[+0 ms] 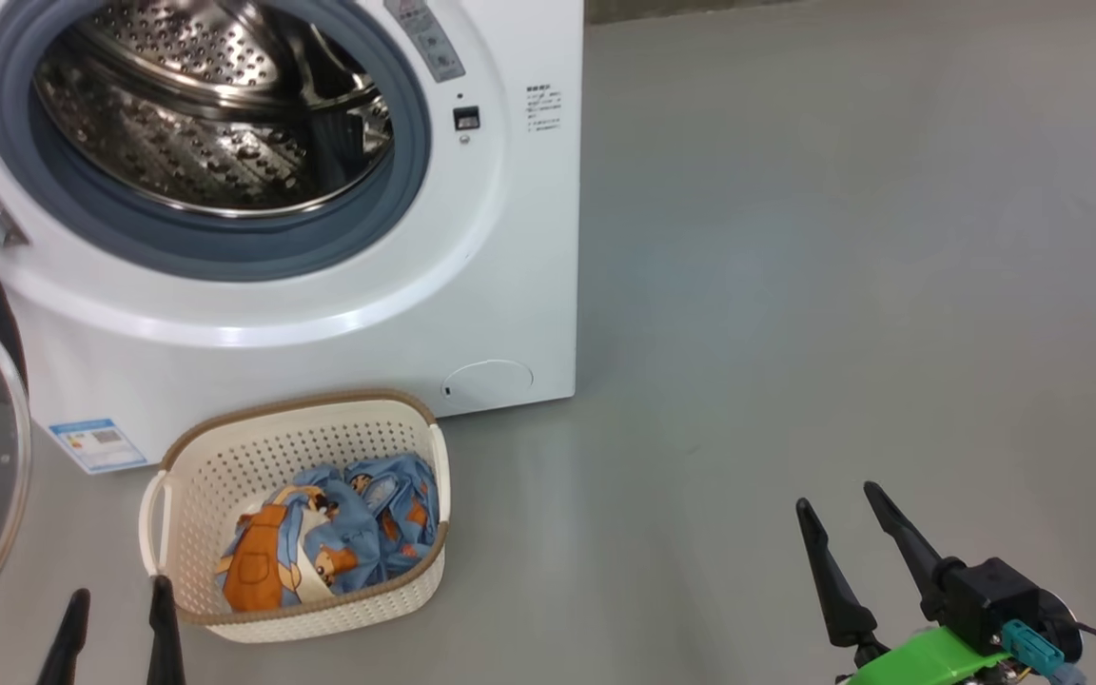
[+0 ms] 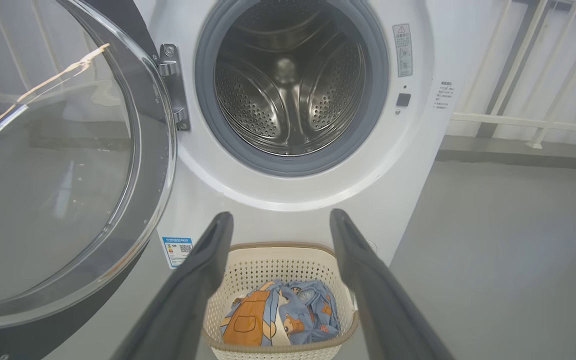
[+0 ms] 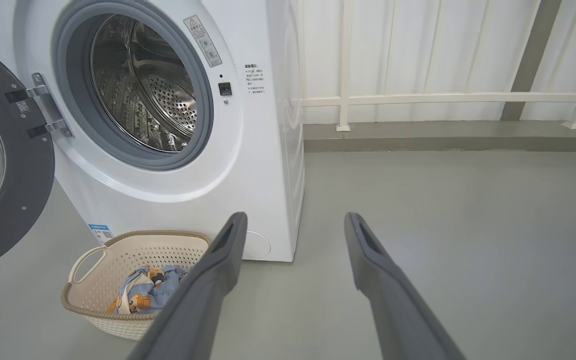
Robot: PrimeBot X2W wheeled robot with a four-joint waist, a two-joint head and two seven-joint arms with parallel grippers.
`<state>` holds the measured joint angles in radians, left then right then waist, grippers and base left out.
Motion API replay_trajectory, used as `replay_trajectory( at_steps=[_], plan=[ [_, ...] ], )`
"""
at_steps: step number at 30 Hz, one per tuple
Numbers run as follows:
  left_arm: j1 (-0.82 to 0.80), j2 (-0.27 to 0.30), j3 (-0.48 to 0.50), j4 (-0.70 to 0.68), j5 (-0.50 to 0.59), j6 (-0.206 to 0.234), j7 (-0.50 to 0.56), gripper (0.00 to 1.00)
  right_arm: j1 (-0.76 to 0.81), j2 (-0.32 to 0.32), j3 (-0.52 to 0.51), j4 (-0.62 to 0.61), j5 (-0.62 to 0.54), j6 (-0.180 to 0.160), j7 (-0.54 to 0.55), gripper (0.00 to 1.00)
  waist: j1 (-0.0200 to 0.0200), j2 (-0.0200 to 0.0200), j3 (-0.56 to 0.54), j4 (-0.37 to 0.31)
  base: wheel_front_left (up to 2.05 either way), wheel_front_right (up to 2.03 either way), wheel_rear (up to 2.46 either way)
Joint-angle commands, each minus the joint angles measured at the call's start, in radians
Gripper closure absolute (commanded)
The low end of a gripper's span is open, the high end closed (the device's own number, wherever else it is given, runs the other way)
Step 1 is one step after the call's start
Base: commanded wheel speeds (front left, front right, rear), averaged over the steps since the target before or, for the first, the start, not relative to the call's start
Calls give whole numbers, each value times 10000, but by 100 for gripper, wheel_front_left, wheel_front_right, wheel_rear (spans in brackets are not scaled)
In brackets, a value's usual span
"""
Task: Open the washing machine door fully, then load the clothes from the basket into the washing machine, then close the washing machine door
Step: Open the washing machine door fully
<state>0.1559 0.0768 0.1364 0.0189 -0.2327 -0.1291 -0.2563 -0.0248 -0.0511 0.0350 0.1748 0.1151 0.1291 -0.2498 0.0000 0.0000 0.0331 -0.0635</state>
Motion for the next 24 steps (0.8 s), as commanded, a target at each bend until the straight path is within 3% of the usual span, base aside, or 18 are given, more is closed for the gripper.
replay_trajectory(
  at_steps=[1,24],
  plan=[
    [-86,132,286,-356,116,-15,-55,0,-26,9,168,-309,-76,16,-120,0,0,0,-138,-111,0,0,0],
    [141,-80,250,-246,212,-15,-55,0,7,9,48,-459,-172,16,-120,0,0,0,-226,202,0,0,0]
  ],
)
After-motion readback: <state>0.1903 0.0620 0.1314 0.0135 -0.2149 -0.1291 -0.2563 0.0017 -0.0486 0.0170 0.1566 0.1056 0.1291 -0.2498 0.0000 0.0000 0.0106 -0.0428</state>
